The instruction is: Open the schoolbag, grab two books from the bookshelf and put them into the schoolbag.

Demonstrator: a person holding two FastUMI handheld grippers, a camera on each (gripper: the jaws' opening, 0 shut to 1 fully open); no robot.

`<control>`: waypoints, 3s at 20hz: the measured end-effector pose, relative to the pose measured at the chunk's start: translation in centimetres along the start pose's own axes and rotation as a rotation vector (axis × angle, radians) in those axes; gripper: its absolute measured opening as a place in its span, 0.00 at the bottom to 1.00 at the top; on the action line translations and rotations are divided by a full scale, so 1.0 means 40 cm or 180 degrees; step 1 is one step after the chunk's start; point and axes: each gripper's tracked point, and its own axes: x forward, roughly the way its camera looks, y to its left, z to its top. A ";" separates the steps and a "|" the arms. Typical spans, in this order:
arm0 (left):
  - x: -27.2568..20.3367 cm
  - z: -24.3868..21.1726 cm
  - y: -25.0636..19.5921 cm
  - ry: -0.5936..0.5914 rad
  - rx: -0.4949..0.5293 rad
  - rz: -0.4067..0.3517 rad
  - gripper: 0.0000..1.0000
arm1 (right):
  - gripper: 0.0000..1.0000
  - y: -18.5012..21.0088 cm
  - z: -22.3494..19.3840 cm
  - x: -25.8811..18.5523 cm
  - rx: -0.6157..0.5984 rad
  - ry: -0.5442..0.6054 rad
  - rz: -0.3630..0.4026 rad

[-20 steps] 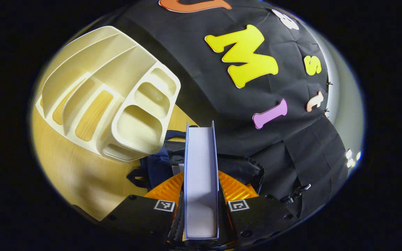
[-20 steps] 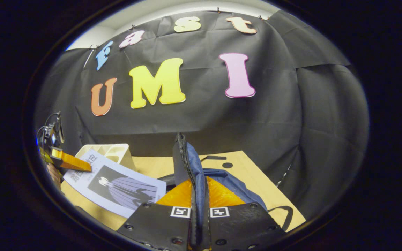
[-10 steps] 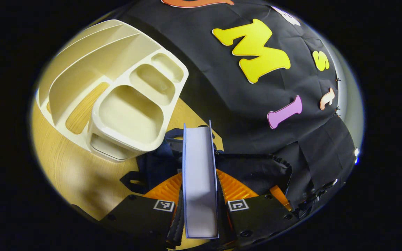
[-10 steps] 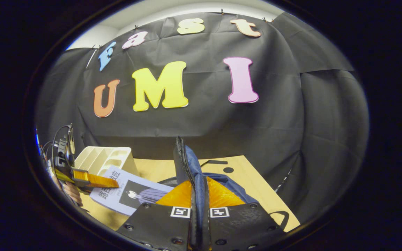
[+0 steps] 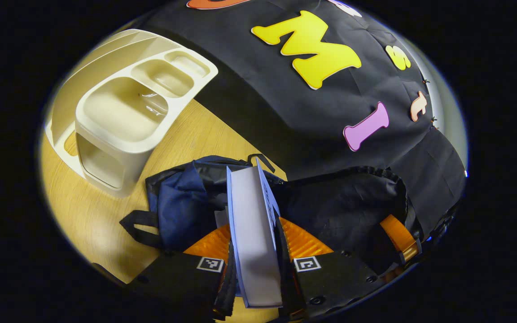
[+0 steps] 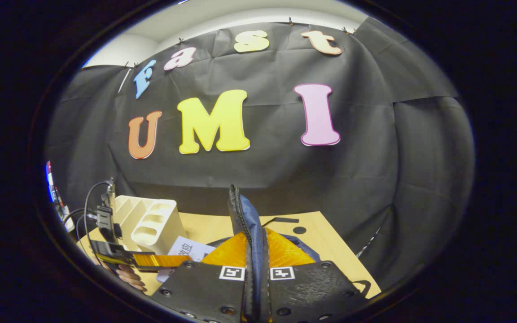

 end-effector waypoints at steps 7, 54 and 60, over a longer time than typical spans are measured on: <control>0.107 -0.061 -0.038 -0.0125 0.0078 -0.0001 0.43 | 0.06 -0.004 0.011 -0.001 0.0046 -0.0062 0.0126; -0.242 0.068 0.133 -0.0658 0.1627 0.1328 0.95 | 0.14 -0.052 -0.162 -0.090 0.0251 0.0267 -0.0394; -0.367 0.087 0.133 -0.0874 0.1725 0.1397 1.00 | 0.18 -0.015 -0.163 -0.159 0.0213 0.0204 -0.0350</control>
